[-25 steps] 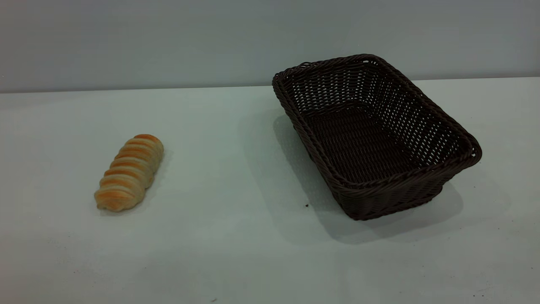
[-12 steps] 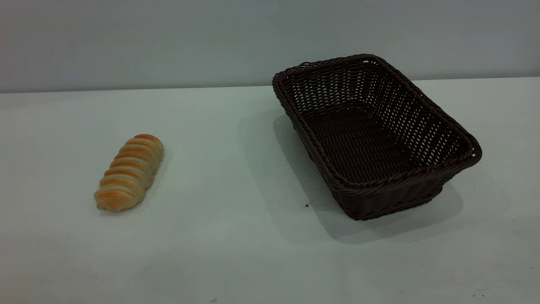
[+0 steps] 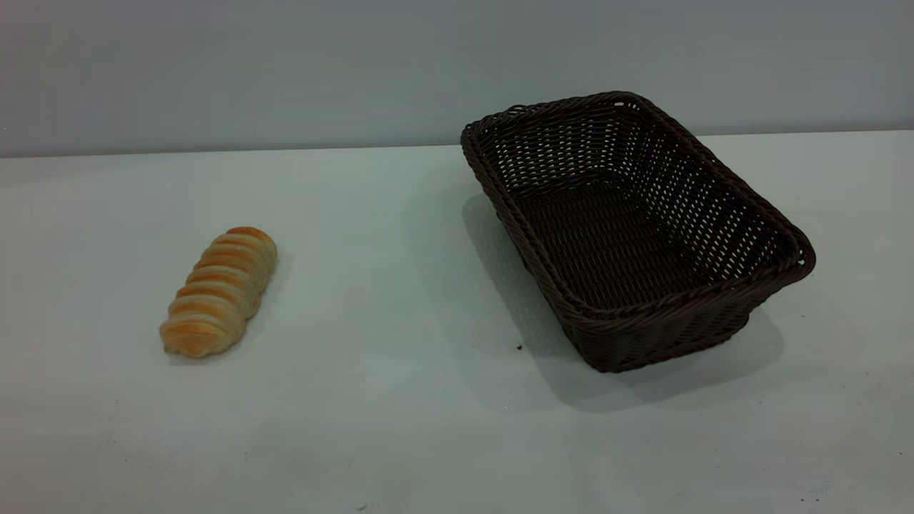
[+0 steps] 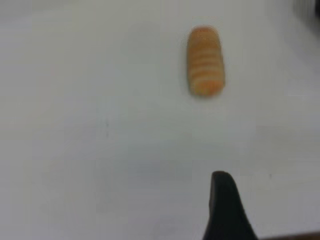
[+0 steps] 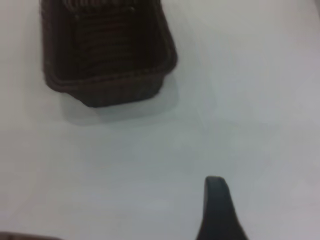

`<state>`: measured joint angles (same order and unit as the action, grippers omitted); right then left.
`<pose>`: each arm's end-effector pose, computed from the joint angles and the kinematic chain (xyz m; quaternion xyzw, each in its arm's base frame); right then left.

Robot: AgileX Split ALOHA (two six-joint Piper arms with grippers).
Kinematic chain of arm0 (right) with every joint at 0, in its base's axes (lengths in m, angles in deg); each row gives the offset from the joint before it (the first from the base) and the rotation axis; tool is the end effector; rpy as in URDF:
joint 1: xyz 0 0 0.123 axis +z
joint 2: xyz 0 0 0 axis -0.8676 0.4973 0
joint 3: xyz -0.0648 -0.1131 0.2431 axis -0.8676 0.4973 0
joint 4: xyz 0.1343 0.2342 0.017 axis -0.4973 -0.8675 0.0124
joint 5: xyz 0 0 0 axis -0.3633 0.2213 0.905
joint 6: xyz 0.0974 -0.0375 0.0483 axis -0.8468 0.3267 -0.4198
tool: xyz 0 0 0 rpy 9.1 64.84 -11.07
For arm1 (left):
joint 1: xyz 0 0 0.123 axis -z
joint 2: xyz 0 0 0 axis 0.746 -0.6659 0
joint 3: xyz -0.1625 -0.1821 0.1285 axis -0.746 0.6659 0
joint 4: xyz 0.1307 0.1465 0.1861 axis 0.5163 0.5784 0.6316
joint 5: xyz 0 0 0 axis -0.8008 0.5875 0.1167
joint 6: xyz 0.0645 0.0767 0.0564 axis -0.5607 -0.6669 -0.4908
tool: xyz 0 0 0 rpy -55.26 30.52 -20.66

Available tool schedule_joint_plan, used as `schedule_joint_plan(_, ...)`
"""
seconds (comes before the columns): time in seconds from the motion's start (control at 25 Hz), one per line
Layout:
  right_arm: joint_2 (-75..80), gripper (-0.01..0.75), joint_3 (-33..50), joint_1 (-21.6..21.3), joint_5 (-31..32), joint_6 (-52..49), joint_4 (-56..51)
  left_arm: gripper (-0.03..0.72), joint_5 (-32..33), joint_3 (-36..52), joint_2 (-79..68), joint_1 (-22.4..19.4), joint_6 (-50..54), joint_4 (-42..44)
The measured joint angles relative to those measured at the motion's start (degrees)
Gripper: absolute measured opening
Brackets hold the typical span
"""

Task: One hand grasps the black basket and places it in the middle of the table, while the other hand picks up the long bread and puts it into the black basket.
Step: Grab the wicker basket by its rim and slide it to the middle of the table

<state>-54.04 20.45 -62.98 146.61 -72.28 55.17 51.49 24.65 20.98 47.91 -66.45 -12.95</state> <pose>0.0404 0.0154 0.2651 -0.0531 0.8671 0.0328 0.4942 0.0373 -0.0073 0.2788 0.0324 0.8462 -0.0155 0.5316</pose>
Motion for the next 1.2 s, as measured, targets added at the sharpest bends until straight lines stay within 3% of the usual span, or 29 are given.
schedule_joint_plan(0.32,15.46,0.511,-1.18,0.00,-2.26,2.03,-8.81,0.485,-4.36,-0.37,-0.87,0.00,1.41,-0.70)
schedule_joint_plan(0.64,33.38,0.511,-5.50,0.00,-6.74,4.63,-10.88,0.485,-6.90,-0.37,-14.56,0.00,4.41,-0.83)
schedule_joint_plan(0.88,46.63,0.511,-8.60,0.00,-7.67,12.93,-16.87,0.485,-11.63,-1.97,-26.09,0.00,4.10,-0.87)
schedule_joint_plan(1.2,61.99,0.511,-8.92,0.00,-7.76,25.05,-31.14,0.485,-12.51,-8.96,-35.31,0.00,4.10,-0.87)
